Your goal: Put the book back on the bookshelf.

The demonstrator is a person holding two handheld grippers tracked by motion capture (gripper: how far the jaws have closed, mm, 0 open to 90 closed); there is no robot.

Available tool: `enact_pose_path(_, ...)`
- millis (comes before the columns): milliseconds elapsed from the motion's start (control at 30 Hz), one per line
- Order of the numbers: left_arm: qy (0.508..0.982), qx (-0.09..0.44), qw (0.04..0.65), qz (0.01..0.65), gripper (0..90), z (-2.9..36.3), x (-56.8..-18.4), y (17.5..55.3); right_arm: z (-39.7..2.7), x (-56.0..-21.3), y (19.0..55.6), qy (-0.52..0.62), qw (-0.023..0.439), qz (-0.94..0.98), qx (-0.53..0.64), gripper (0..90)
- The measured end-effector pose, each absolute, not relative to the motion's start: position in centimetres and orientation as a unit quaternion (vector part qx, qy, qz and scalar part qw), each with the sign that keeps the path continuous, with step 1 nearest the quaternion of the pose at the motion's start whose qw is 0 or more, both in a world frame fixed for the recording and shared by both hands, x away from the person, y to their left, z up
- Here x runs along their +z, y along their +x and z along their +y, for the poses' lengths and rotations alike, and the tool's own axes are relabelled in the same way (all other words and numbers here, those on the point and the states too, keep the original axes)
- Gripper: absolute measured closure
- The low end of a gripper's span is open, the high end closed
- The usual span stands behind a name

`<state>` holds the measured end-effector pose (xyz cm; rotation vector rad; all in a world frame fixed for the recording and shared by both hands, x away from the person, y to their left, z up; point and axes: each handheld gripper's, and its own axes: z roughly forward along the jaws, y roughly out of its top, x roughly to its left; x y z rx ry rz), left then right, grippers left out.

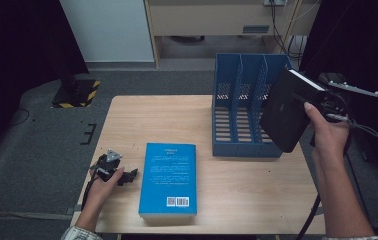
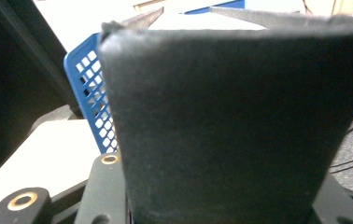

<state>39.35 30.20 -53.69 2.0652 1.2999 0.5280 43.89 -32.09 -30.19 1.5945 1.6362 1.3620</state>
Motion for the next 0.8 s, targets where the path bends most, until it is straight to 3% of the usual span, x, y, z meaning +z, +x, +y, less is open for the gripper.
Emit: enact_pose_path(800, 0.785, 0.200, 0.319, 0.492, 0.0, 30.1, -53.7, 39.5, -32.2, -31.8, 48.6, 0.598, 0.284, 0.583, 0.471, 53.5)
